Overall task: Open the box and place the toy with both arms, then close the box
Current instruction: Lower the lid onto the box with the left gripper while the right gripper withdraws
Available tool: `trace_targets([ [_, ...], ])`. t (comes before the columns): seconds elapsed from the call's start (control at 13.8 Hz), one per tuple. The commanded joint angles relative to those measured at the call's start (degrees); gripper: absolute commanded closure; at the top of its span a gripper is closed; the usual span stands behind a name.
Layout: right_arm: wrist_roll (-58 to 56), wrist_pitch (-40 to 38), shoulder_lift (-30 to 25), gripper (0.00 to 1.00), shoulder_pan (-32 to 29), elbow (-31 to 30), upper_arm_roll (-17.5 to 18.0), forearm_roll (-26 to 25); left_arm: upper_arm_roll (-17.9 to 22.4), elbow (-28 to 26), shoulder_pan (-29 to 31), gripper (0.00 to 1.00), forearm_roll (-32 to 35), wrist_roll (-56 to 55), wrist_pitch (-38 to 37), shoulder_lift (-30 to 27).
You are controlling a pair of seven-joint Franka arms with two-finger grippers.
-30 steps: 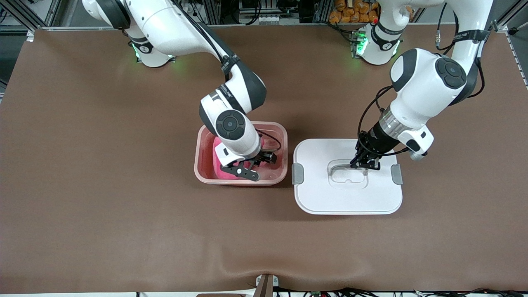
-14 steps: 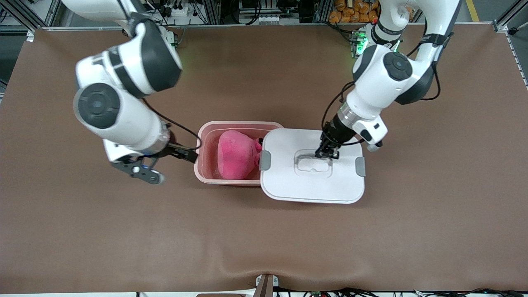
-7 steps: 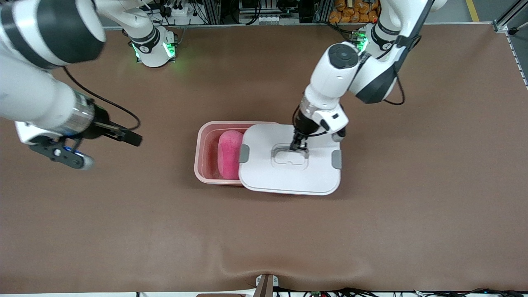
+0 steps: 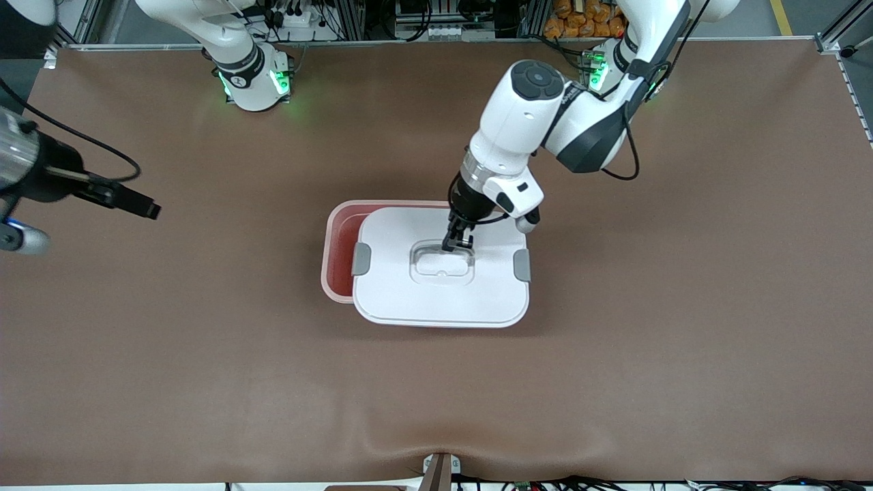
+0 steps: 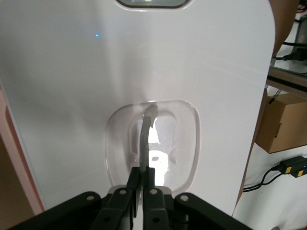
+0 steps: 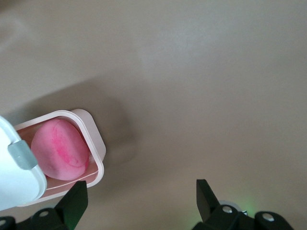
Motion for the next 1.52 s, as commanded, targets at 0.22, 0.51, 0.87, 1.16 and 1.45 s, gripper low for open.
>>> trace_targets([
  [0.22,-9.0,-3.5,-5.1,0.00,-6.5,-2.8,1.2,-1.1,0.7,6.1,-4.7,1.00,3.8,-3.2,-2.9,5.7],
  [0.51,-17.7,-5.5,-4.8,0.00,-10.8,-2.8,1.7,-0.7,0.8,6.2,-6.6,1.00,5.6,-2.8,-2.8,6.4],
  [0.87,-17.9,-5.5,-4.4,0.00,-11.5,-2.0,1.4,-0.8,1.0,10.8,-7.9,1.00,7.5,-3.4,-2.6,11.1],
  [1.16,-17.3,-0.1,-10.3,0.00,-10.2,-10.4,1.7,-2.3,1.2,11.2,-8.6,1.00,7.7,-6.4,-2.6,12.0],
  [1.45,-17.3,8.6,-20.4,0.00,-9.6,-25.3,3.1,-3.6,1.2,11.2,-8.7,1.00,8.1,-9.5,-2.6,12.4],
])
